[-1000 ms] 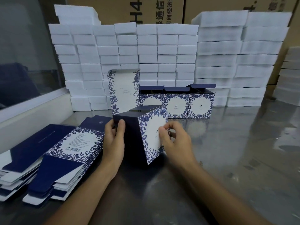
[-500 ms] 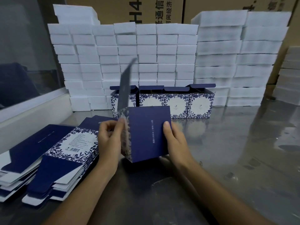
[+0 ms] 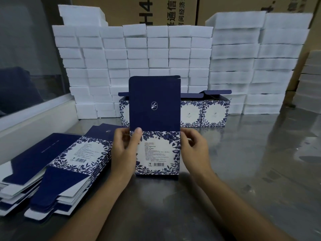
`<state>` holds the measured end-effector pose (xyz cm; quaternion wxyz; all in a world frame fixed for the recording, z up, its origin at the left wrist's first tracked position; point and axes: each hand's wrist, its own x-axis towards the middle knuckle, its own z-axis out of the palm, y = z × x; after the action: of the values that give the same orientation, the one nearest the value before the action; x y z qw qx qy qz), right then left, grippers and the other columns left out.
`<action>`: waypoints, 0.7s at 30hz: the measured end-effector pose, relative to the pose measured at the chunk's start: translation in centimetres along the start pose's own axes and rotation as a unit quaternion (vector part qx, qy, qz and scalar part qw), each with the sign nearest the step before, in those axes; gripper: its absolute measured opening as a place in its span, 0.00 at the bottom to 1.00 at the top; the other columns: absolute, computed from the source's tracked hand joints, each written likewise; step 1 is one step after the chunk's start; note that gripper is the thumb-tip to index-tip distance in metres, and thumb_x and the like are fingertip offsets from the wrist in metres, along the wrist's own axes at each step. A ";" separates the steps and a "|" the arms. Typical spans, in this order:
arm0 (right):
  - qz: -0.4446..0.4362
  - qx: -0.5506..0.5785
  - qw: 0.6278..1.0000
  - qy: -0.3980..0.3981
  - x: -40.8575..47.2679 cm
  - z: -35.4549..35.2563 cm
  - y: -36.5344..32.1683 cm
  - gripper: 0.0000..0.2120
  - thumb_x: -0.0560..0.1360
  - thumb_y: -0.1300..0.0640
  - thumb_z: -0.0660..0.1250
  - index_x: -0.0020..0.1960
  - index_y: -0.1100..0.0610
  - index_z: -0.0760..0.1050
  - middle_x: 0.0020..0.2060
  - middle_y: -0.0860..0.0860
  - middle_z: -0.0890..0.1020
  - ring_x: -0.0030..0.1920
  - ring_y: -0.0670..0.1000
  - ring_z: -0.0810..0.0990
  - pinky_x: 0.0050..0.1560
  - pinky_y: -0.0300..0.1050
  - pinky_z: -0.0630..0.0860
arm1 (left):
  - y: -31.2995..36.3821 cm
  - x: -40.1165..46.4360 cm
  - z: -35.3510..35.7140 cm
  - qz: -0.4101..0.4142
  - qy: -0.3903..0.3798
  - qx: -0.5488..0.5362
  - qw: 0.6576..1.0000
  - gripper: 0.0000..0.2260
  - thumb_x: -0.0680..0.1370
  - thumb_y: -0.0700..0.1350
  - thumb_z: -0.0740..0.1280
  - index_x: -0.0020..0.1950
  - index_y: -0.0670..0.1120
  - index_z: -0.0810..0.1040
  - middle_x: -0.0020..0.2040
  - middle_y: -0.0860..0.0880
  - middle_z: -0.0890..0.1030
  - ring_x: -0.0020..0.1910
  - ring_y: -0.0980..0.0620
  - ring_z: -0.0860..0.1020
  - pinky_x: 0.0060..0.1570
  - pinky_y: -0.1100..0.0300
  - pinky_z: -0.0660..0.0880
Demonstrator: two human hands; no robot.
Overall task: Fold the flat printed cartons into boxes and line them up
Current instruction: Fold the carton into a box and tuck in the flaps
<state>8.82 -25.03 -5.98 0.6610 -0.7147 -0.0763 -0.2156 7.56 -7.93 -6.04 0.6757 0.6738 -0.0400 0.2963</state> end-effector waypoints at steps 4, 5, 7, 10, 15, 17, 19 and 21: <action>0.016 0.063 0.998 -0.022 -0.5 0.1 -1.0 0.28 0.73 0.30 0.57 0.51 0.51 0.82 0.49 0.52 0.86 0.53 0.54 0.84 0.58 0.59 0.79 | 0.3 0.2 -0.1 -0.003 -0.005 -0.032 0.999 0.24 0.73 0.63 0.63 0.44 0.40 0.70 0.40 0.44 0.74 0.40 0.49 0.72 0.43 0.52 0.69; 0.019 0.068 0.997 -0.026 -0.5 0.1 -1.1 0.29 0.72 0.29 0.57 0.52 0.51 0.82 0.50 0.50 0.86 0.54 0.53 0.84 0.59 0.58 0.79 | 0.3 0.2 -0.1 0.001 -0.014 -0.040 0.999 0.25 0.74 0.61 0.63 0.45 0.37 0.69 0.41 0.44 0.74 0.40 0.48 0.71 0.44 0.51 0.68; 0.021 0.067 0.997 -0.019 -0.5 0.0 -1.2 0.27 0.73 0.30 0.60 0.52 0.52 0.81 0.50 0.50 0.86 0.54 0.53 0.84 0.59 0.56 0.79 | 0.3 0.1 0.0 0.008 -0.021 -0.045 0.999 0.23 0.75 0.58 0.63 0.42 0.37 0.69 0.39 0.45 0.73 0.39 0.49 0.71 0.43 0.54 0.68; 0.010 0.062 0.998 0.008 -0.5 0.0 -1.4 0.13 0.77 0.40 0.66 0.54 0.47 0.78 0.49 0.54 0.85 0.53 0.58 0.83 0.57 0.58 0.80 | 0.5 0.1 0.1 0.024 -0.005 -0.009 1.000 0.16 0.71 0.60 0.64 0.39 0.48 0.69 0.30 0.55 0.69 0.32 0.57 0.67 0.34 0.64 0.65; -0.065 -0.015 0.998 0.000 -0.7 0.3 -1.8 0.12 0.79 0.45 0.58 0.60 0.31 0.66 0.52 0.48 0.77 0.47 0.43 0.77 0.51 0.45 0.75 | 0.4 -0.1 0.3 0.070 -0.011 0.066 0.995 0.14 0.76 0.56 0.57 0.60 0.64 0.73 0.32 0.61 0.74 0.30 0.62 0.70 0.33 0.72 0.68; -0.105 -0.095 0.990 0.002 -0.9 0.3 -1.9 0.10 0.82 0.48 0.55 0.59 0.37 0.72 0.62 0.48 0.72 0.58 0.33 0.70 0.61 0.43 0.71 | 0.4 0.0 0.2 0.098 -0.026 0.112 0.988 0.16 0.79 0.53 0.53 0.61 0.62 0.77 0.40 0.70 0.79 0.39 0.69 0.75 0.41 0.76 0.70; -0.136 -0.172 0.975 0.019 -1.1 0.3 -2.0 0.12 0.84 0.53 0.56 0.56 0.46 0.79 0.69 0.52 0.67 0.66 0.32 0.65 0.66 0.46 0.69 | 0.5 0.0 0.1 0.123 -0.032 0.139 0.982 0.17 0.81 0.53 0.53 0.60 0.57 0.79 0.47 0.67 0.81 0.48 0.68 0.77 0.49 0.71 0.73; -0.192 -0.270 0.942 0.060 -1.2 0.3 -2.0 0.13 0.84 0.54 0.58 0.57 0.52 0.82 0.72 0.55 0.68 0.72 0.48 0.67 0.67 0.51 0.67 | 0.5 -0.2 0.1 0.177 -0.029 0.187 0.966 0.20 0.82 0.55 0.52 0.62 0.51 0.80 0.51 0.58 0.81 0.50 0.64 0.77 0.51 0.70 0.72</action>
<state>7.01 -24.33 -4.67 0.3927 -0.8239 -0.1105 -0.3934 7.23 -8.16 -5.66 0.4736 0.7786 -0.1221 0.3932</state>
